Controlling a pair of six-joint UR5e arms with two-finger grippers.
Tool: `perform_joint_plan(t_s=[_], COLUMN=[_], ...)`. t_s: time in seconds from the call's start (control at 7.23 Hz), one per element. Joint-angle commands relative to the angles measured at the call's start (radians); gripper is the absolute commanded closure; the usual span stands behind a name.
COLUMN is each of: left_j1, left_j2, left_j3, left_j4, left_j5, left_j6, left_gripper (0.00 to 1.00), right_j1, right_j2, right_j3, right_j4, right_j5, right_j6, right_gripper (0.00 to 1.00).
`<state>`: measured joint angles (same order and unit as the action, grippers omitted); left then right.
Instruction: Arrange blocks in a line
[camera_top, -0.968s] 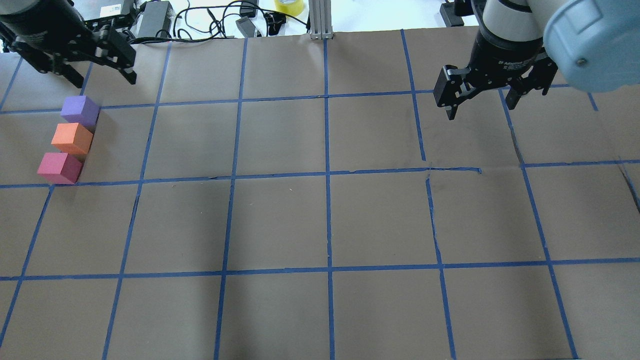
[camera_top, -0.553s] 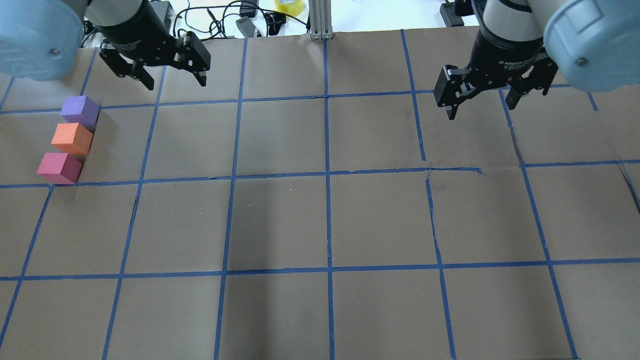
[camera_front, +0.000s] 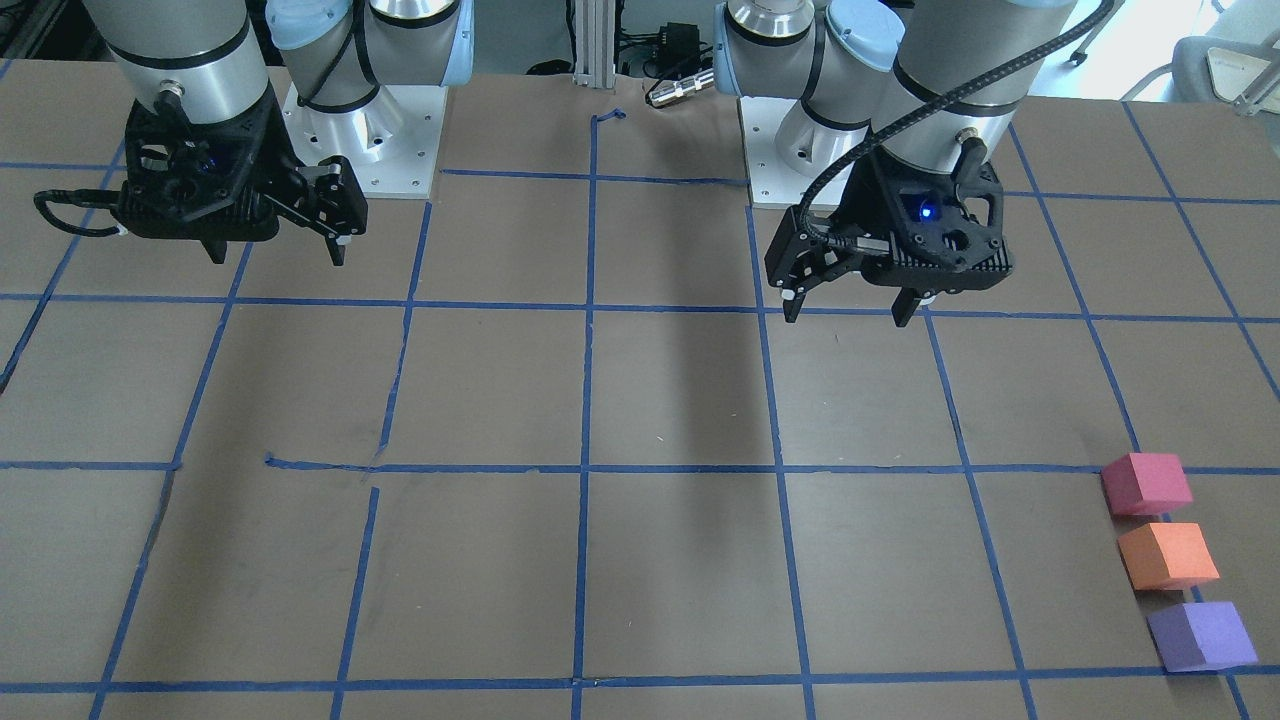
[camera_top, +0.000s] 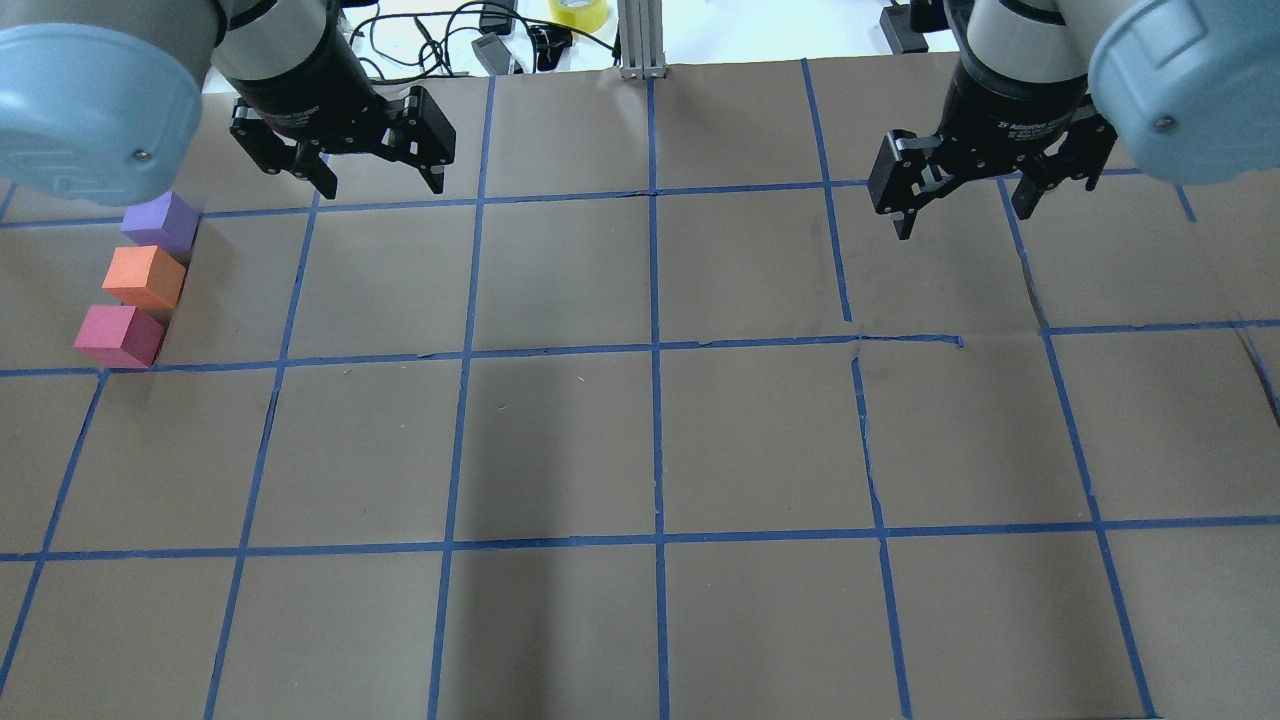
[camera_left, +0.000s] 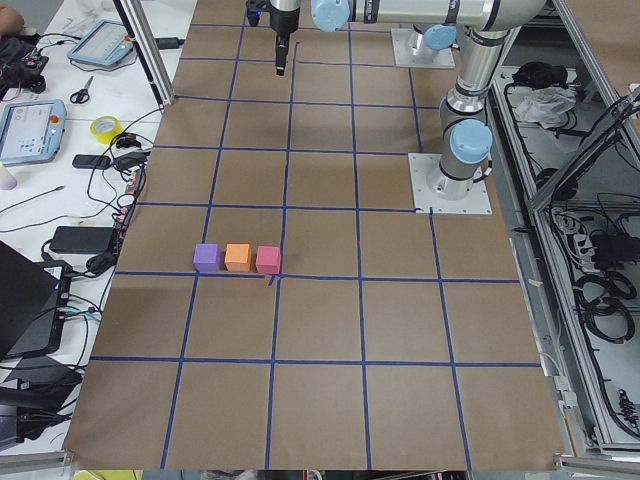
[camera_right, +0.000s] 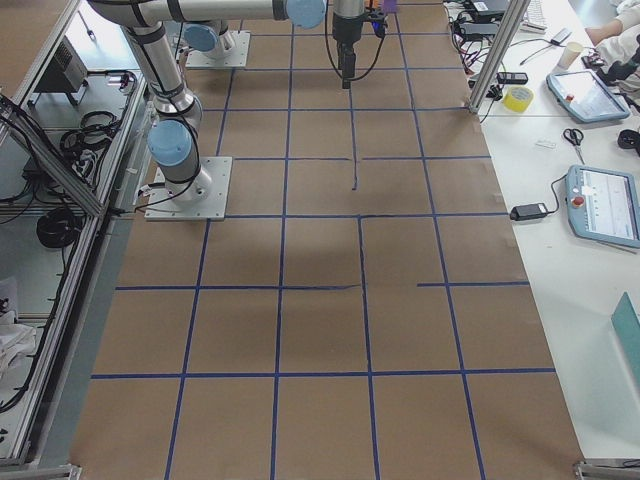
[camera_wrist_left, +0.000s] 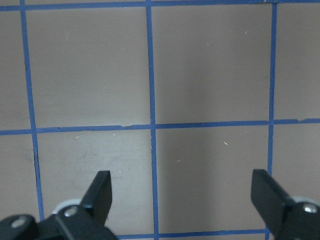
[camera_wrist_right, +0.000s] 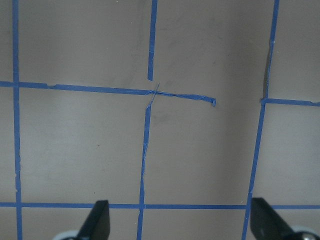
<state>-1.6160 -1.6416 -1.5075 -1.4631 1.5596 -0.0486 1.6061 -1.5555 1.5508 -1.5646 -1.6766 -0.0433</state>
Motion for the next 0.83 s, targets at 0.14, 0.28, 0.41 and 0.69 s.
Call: perform_joint_plan(t_s=[0.14,0.28,0.41,0.69], left_j1=[0.013,0.013,0.013,0.013], left_j2=[0.032,0.032,0.034,0.034], left_j3=[0.007,0.006,0.000,0.000], left_j4=[-0.141,-0.140,-0.140,-0.137], left_j5=[0.008,0.008,0.008,0.010], left_j6=[-0.020,-0.020,-0.017,-0.011], left_gripper=[0.00,0.00,0.00,0.00], right_j1=[0.000,0.000,0.000,0.000], right_j2=[0.000,0.000,-0.002,0.000], right_j3=[0.000,0.000,0.000,0.000], right_j4=[0.000,-0.003,-0.003,-0.012], right_j5=[0.000,0.002,0.002,0.005], right_j6=[0.000,0.000,0.000,0.002], right_gripper=[0.00,0.00,0.00,0.00])
